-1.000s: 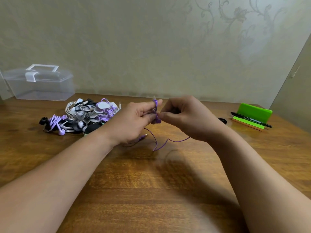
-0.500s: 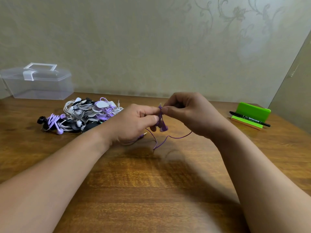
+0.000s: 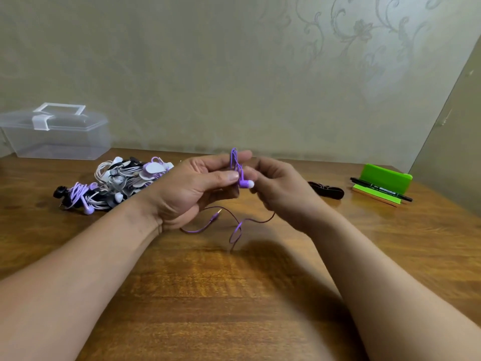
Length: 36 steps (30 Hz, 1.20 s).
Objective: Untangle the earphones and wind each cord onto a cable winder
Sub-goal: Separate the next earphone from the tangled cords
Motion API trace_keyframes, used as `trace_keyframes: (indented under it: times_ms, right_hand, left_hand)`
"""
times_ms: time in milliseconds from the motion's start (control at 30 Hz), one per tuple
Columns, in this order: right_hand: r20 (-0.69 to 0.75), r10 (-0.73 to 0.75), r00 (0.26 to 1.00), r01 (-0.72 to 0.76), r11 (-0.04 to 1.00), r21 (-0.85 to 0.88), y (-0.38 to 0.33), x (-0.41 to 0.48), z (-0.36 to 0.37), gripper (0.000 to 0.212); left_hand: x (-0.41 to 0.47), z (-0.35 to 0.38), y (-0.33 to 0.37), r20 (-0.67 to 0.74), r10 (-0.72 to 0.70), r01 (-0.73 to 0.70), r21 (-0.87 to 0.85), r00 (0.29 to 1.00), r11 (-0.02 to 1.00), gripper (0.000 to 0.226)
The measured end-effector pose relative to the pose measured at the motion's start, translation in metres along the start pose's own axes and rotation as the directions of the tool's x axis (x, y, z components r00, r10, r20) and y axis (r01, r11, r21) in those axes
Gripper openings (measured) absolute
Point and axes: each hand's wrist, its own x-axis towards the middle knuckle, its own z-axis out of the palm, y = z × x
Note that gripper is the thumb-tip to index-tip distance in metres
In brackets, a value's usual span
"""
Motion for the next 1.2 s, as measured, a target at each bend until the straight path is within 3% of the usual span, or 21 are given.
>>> trace_keyframes:
  times_ms: [233,367,500,633,700,767,833,900,1000,1100,1200]
  right_hand:
    - [0.057,0.02,0.998,0.0,0.943,-0.334,-0.011,-0.006,0.0,0.031]
    - [0.077,0.027,0.997,0.003,0.93,-0.368,-0.012,-0.008,0.004,0.035]
    - [0.11,0.109,0.988,-0.057,0.918,-0.393,-0.011,-0.007,0.005,0.026]
    - [0.134,0.117,0.984,-0.026,0.841,-0.541,-0.015,-0.007,0.005,0.024]
    - [0.131,0.06,0.99,0.035,0.784,-0.619,-0.017,-0.008,0.004,0.024]
    - [0.123,-0.013,0.992,0.086,0.787,-0.611,-0.02,-0.009,0.004,0.027]
    - [0.106,-0.056,0.993,0.104,0.844,-0.526,-0.025,-0.01,-0.001,0.025]
    - [0.1,-0.061,0.993,0.1,0.893,-0.438,-0.031,-0.011,-0.007,0.018]
    - [0.05,-0.059,0.997,0.072,0.946,-0.316,-0.028,-0.008,-0.016,0.018]
    - [-0.017,-0.004,1.0,0.002,0.993,-0.117,-0.017,-0.003,-0.024,0.021]
    - [-0.004,0.043,0.999,-0.042,0.994,0.097,-0.007,0.0,-0.028,0.022]
  left_hand:
    - [0.003,-0.009,-0.003,-0.107,0.001,0.016,0.158,0.994,0.987,0.029]
    - [0.003,-0.009,-0.005,-0.132,0.023,0.001,0.184,0.991,0.983,0.027]
    - [0.009,-0.011,-0.011,-0.207,0.134,-0.042,0.395,0.969,0.918,0.028]
    - [0.007,-0.012,-0.014,-0.21,0.215,-0.029,0.649,0.954,0.761,0.03]
    - [0.005,-0.013,-0.015,-0.147,0.216,-0.023,0.776,0.965,0.63,0.033]
    - [0.004,-0.014,-0.017,-0.049,0.178,-0.04,0.885,0.983,0.463,0.026]
    - [0.003,-0.013,-0.017,0.009,0.07,-0.037,0.915,0.998,0.402,0.019]
    - [0.001,-0.01,-0.016,0.037,-0.042,-0.013,0.88,0.998,0.475,0.022]
    - [0.0,-0.006,-0.015,0.04,-0.103,0.032,0.787,0.994,0.616,0.026]
    - [-0.001,-0.001,-0.007,0.081,-0.079,0.009,0.64,0.994,0.769,0.027]
    - [-0.003,0.001,0.0,0.097,-0.003,-0.047,0.515,0.995,0.856,0.022]
